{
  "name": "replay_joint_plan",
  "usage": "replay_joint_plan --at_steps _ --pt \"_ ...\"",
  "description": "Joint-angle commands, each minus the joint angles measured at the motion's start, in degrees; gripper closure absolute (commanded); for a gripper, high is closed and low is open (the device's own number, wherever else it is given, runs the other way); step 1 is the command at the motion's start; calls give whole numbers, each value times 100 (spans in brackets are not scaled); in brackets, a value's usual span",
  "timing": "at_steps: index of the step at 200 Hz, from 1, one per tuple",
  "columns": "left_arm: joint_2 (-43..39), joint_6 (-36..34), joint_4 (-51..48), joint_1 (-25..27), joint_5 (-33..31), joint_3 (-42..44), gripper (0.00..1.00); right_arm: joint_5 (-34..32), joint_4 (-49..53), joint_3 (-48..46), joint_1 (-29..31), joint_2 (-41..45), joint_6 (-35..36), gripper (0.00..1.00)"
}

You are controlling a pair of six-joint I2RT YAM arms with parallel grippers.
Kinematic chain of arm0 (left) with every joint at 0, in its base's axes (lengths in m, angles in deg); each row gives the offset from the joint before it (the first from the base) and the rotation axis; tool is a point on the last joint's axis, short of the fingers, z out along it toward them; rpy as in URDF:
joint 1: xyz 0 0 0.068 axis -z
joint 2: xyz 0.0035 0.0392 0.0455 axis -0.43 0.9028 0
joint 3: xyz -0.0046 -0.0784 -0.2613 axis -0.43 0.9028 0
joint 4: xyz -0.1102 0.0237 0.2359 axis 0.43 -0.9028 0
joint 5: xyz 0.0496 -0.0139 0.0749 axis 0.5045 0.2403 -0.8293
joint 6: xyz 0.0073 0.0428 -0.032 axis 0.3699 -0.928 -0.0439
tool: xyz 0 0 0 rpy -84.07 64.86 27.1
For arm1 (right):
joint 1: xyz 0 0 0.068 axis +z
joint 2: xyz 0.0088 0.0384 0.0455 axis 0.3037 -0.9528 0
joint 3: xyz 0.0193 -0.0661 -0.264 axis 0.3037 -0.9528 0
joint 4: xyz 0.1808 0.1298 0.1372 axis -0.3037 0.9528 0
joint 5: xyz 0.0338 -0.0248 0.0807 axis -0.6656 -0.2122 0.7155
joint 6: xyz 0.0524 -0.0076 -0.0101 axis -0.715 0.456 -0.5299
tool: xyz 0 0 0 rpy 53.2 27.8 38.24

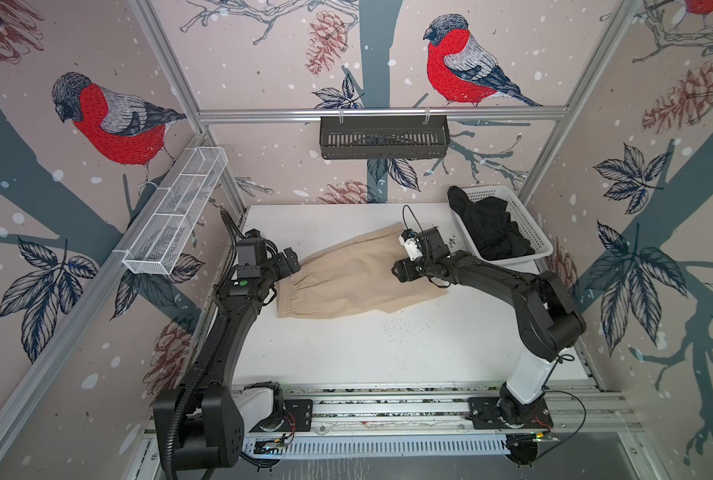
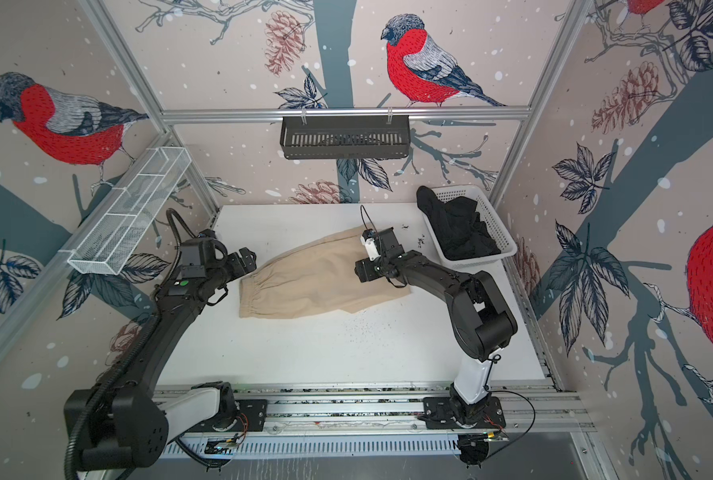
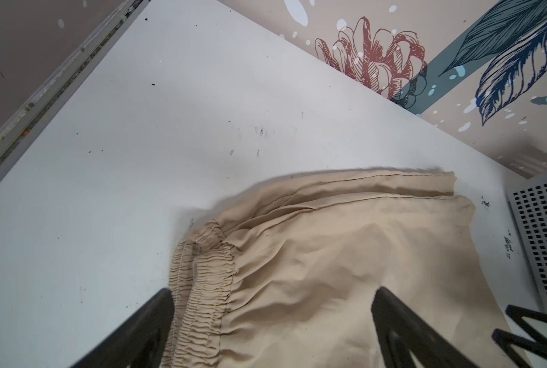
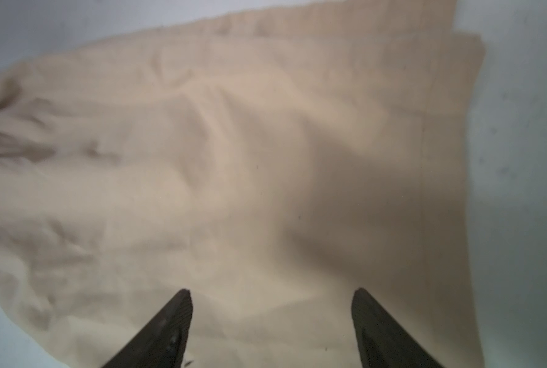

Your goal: Fold and stack the shorts

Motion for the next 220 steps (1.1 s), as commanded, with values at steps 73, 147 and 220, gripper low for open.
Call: replay_joint_plan --at_steps 73,147,220 --pt "-25 -26 230 -5 1250 57 3 -386 -870 -1789 -193 580 -766 21" --pt "-602 -33 53 -4 775 104 3 -420 -150 -1805 -1072 1913 -100 15" --pt "-834 -852 -396 -115 417 -623 3 -1380 -803 -494 2113 1595 1587 0"
